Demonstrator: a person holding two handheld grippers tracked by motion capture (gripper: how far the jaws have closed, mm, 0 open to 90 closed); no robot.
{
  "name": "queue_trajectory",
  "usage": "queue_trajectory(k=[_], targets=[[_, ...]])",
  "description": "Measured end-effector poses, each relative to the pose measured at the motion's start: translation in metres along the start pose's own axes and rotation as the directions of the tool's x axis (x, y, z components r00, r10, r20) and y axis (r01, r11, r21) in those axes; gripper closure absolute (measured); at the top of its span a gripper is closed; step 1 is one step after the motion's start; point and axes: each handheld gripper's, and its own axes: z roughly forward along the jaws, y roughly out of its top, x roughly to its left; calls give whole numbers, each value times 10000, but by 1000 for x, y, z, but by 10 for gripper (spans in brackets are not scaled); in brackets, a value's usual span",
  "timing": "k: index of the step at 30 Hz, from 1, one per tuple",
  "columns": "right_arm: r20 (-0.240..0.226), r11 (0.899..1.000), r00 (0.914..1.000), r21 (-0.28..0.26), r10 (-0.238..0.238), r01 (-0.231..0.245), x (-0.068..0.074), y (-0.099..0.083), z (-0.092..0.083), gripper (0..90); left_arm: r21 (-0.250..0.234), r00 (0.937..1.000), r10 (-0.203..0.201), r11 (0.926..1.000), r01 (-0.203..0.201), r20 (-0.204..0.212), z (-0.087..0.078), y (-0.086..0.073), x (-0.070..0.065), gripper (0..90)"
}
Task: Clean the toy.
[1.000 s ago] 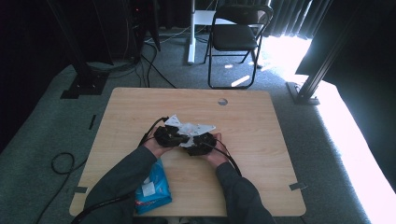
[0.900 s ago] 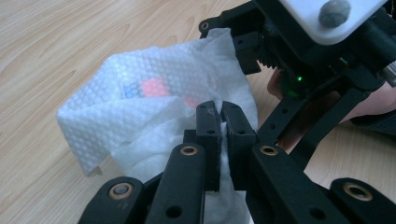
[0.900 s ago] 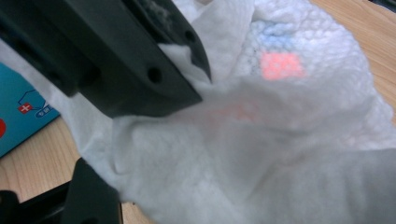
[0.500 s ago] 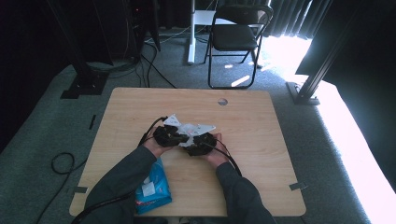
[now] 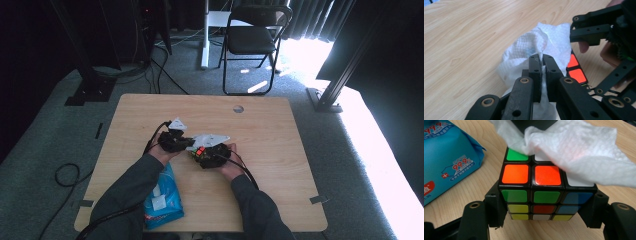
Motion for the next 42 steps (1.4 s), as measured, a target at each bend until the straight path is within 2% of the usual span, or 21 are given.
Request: queue_trajectory(k=[7, 15, 17, 23, 26, 27, 28, 33, 37, 42], targets=[[-219, 9998, 9995, 10, -215, 215, 5, 1, 2, 341, -13, 9999, -83, 10000, 83, -61, 2, 1, 1, 863], [-291, 9997, 9993, 12, -255, 256, 7, 2, 4, 341, -24, 9999, 104, 9999, -104, 74, 5, 4, -5, 864], [-287, 9997, 9993, 58, -235, 236, 8, 2, 5, 341, 55, 9991, 354, 9994, -355, 225, 8, 4, -12, 864], [-281, 9996, 9993, 163, -241, 246, 9, 2, 8, 341, 129, 9967, 655, 9977, -662, 470, 11, 5, -20, 865], [-327, 9996, 9992, 186, -224, 231, 11, 2, 10, 341, 164, 9943, 817, 9964, -830, 682, 14, 5, -25, 864], [-332, 9994, 9990, 210, -284, 291, 11, 2, 12, 341, 199, 9918, 1025, 9944, -1043, 767, 15, 5, -28, 864], [-330, 9994, 9991, 212, -280, 287, 12, 2, 12, 341, 203, 9914, 1072, 9938, -1089, 745, 15, 5, -29, 864], [-324, 9995, 9991, 141, -267, 271, 11, 3, 9, 341, 40, 9925, 912, 9958, -918, 814, 12, 5, -25, 864], [-296, 9996, 9992, 80, -259, 262, 10, 3, 7, 341, 18, 9962, 679, 9977, -681, 537, 8, 5, -18, 865], [-253, 9998, 9994, -27, -221, 221, 7, 3, 4, 341, 73, 9977, 590, 9982, -593, 331, 4, 5, -13, 866]])
